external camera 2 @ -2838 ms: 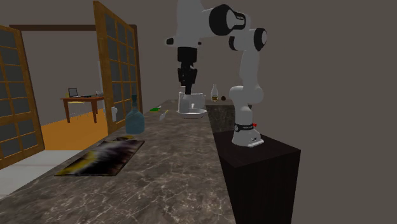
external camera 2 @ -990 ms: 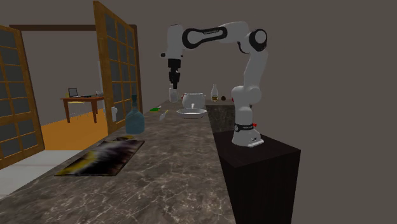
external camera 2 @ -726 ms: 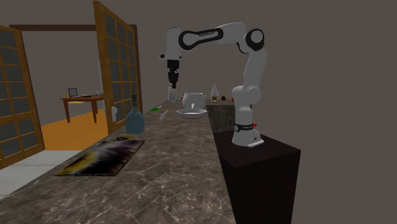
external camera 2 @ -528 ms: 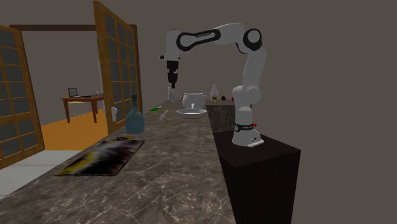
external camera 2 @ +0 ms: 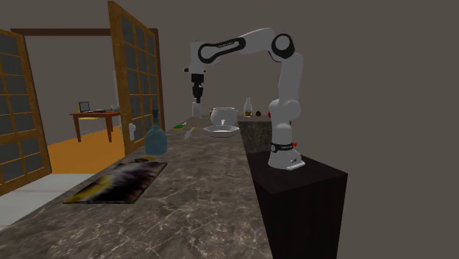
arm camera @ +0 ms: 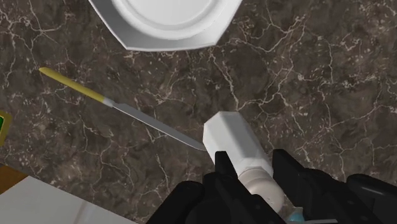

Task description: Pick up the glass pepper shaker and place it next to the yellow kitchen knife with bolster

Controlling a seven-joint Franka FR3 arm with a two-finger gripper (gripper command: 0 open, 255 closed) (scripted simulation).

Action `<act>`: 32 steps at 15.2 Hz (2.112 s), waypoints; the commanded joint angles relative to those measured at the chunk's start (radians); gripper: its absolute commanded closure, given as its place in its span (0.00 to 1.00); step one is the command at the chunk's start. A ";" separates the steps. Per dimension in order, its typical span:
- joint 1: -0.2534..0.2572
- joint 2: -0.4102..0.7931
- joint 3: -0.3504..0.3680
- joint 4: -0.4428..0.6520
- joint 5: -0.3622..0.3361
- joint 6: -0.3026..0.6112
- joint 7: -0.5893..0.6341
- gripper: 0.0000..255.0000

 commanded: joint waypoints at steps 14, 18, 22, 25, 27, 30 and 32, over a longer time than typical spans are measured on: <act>-0.005 0.043 -0.015 -0.161 0.006 0.203 -0.006 1.00; -0.006 0.062 -0.018 -0.197 0.011 0.257 -0.009 1.00; -0.007 0.086 -0.022 -0.229 0.018 0.312 -0.013 1.00; -0.007 0.106 -0.024 -0.251 0.025 0.353 -0.017 1.00; -0.007 0.120 -0.026 -0.264 0.030 0.380 -0.020 1.00; -0.007 0.138 -0.027 -0.279 0.037 0.411 -0.025 1.00; -0.007 0.138 -0.027 -0.279 0.037 0.411 -0.025 1.00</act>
